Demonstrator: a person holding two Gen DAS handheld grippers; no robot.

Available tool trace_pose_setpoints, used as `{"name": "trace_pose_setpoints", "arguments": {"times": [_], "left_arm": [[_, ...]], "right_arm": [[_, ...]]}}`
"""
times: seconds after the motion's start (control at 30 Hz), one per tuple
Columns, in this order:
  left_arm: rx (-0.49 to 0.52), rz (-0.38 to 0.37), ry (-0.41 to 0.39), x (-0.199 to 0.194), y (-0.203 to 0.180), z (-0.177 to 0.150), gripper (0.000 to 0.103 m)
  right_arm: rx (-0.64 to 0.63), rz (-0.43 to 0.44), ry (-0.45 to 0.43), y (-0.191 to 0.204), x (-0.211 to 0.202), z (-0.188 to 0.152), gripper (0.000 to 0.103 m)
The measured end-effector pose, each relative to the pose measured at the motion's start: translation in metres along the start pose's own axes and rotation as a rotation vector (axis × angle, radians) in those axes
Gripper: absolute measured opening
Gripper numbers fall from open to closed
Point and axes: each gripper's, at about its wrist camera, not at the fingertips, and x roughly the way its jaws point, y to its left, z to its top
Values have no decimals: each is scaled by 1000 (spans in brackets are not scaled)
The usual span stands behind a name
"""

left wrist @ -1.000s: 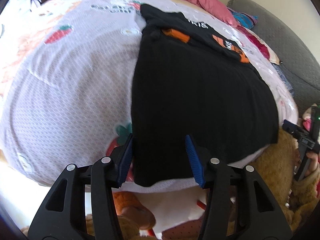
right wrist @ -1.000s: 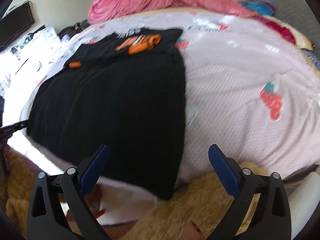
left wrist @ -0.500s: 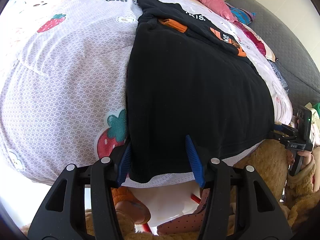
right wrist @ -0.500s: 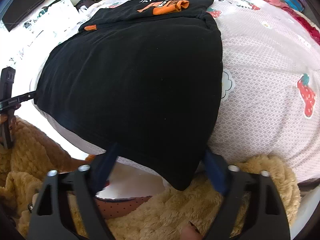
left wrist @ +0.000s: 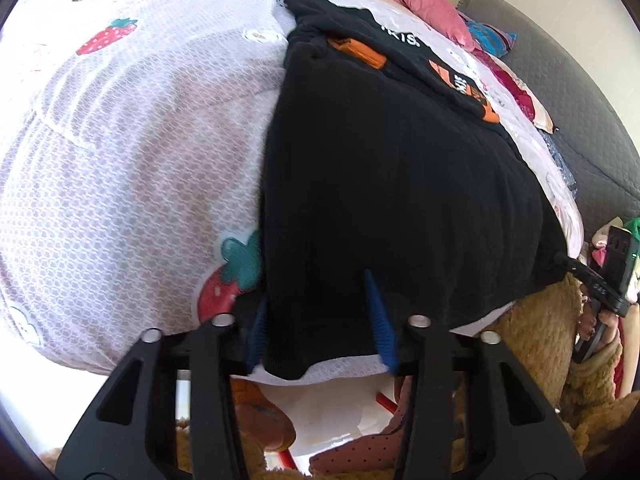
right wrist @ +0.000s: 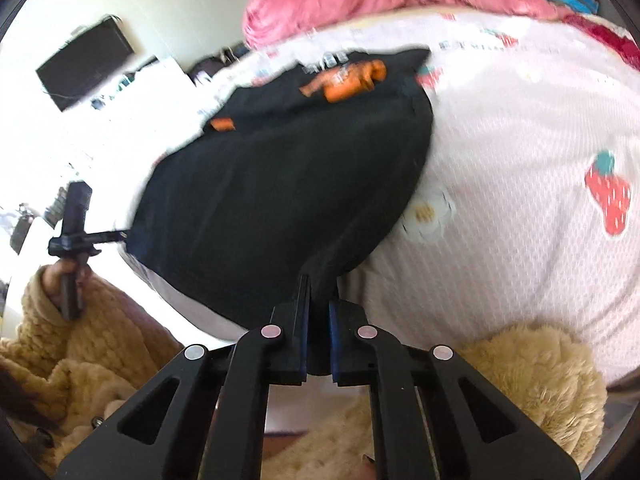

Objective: Fold small clothes
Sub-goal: 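Grasp the shirt hem with the left tool while the right tool grasps it too, then lift the hem with both tools and fold it toward the collar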

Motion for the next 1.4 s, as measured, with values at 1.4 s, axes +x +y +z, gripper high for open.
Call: {"name": "trace_pose_setpoints", "arguments": {"times": [1.4], "left_arm": [[-29, -83, -390, -80, -23, 128, 3]], "right_arm": [[32, -100, -445, -17, -40, 131, 6]]}}
